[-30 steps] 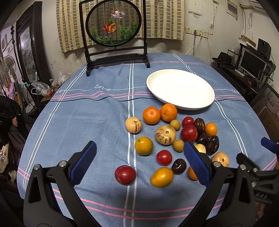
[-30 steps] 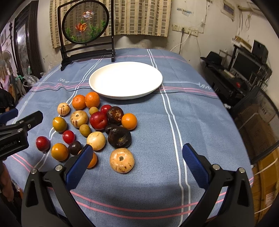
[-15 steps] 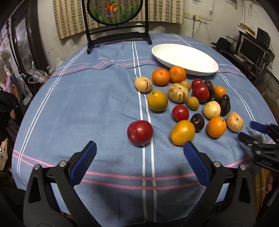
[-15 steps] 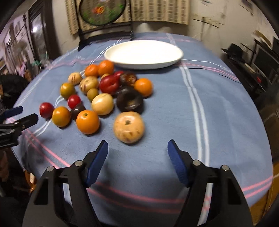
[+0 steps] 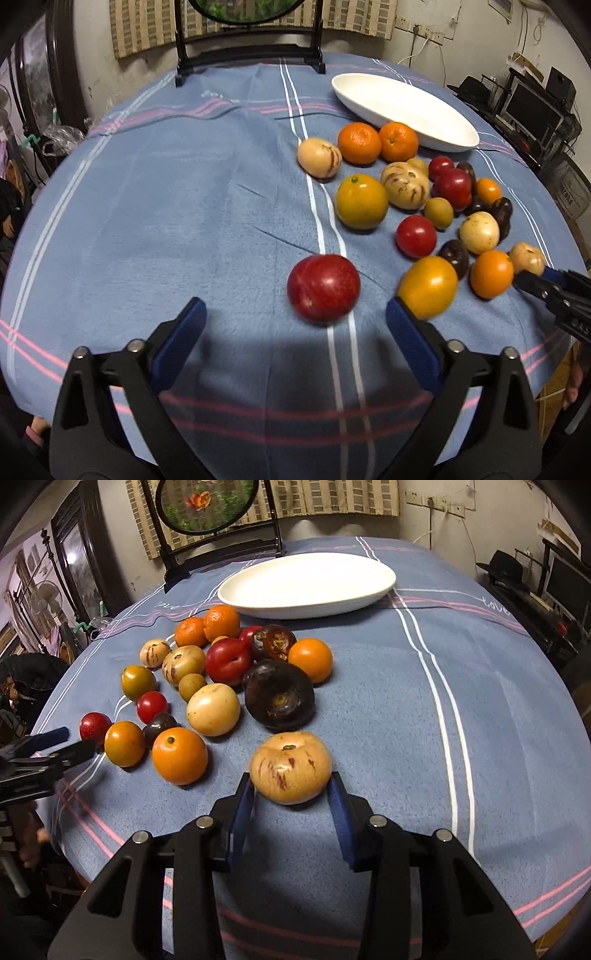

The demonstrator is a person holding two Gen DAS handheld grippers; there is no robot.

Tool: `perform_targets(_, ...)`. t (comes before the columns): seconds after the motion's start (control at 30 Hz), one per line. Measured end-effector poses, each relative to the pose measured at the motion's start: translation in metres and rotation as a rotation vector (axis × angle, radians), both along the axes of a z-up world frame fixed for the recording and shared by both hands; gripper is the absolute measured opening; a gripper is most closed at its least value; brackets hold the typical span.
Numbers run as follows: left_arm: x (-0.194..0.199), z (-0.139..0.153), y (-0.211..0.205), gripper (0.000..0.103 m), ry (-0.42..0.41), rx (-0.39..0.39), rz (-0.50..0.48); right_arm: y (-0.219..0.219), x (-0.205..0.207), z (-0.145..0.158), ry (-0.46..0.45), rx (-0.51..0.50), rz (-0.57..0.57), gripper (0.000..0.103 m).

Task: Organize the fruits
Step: 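Grasp the red plum with the left tool while the right tool grasps the pale pepino, then carry both fruits onto the white plate and open both tools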

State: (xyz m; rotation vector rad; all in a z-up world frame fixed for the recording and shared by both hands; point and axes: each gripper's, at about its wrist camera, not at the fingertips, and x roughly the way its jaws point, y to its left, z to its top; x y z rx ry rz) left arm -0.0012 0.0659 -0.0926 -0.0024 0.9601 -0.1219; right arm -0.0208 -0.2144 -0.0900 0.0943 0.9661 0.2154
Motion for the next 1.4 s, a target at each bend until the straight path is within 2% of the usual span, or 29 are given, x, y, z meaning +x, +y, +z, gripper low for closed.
perform_targets(0.03,0.006,-0.005,0.000,0.073,0.016,-0.022,-0.005,0.002,0.001,0.000,-0.002,-0.005,-0.001,0.042)
perform_targets(0.1,0.010,-0.006,-0.003,0.059,-0.012,-0.014,0.000,0.005,0.002,0.000,-0.005,-0.008,0.000,0.042)
perform_targets(0.13,0.011,-0.004,-0.004,0.043,-0.015,-0.031,-0.016,0.006,0.001,0.000,-0.006,-0.009,0.000,0.042)
perform_targets(0.17,0.011,-0.002,-0.005,0.040,-0.011,-0.063,-0.028,0.007,0.002,0.000,-0.006,-0.011,0.001,0.042)
perform_targets(0.23,0.009,0.000,-0.005,0.040,-0.007,-0.096,-0.040,0.008,0.000,0.002,-0.011,-0.009,0.003,0.042)
perform_targets(0.5,0.001,0.021,-0.007,0.040,-0.046,-0.114,-0.053,0.007,0.002,0.013,-0.051,-0.003,0.011,0.037)
perform_targets(0.7,0.002,0.020,-0.011,0.040,-0.038,-0.117,-0.067,0.005,0.017,0.009,-0.029,0.035,0.012,0.038)
perform_targets(0.73,0.002,0.020,-0.011,0.040,-0.037,-0.117,-0.069,0.006,0.024,0.007,-0.016,0.029,0.018,0.043)
perform_targets(0.83,0.001,0.020,-0.011,0.040,-0.037,-0.121,-0.070,0.011,0.040,-0.002,0.027,0.042,0.039,0.044)
perform_targets(0.93,0.000,0.024,-0.009,0.040,-0.047,-0.120,-0.064,0.013,0.042,0.000,-0.006,0.036,0.020,0.035)
perform_targets(1.1,0.001,0.038,-0.007,0.040,-0.081,-0.121,-0.069,0.014,0.029,0.011,-0.028,0.031,0.034,0.035)
perform_targets(1.27,0.020,0.058,-0.017,0.040,-0.099,-0.127,-0.107,0.008,0.028,0.027,-0.045,0.032,0.053,0.035)
perform_targets(1.37,0.058,0.080,-0.035,0.040,-0.112,-0.119,-0.156,0.007,0.055,0.047,-0.048,0.030,0.101,0.035)
perform_targets(1.4,0.070,0.084,-0.040,0.040,-0.113,-0.114,-0.163,0.006,0.076,0.056,-0.051,0.034,0.113,0.035)
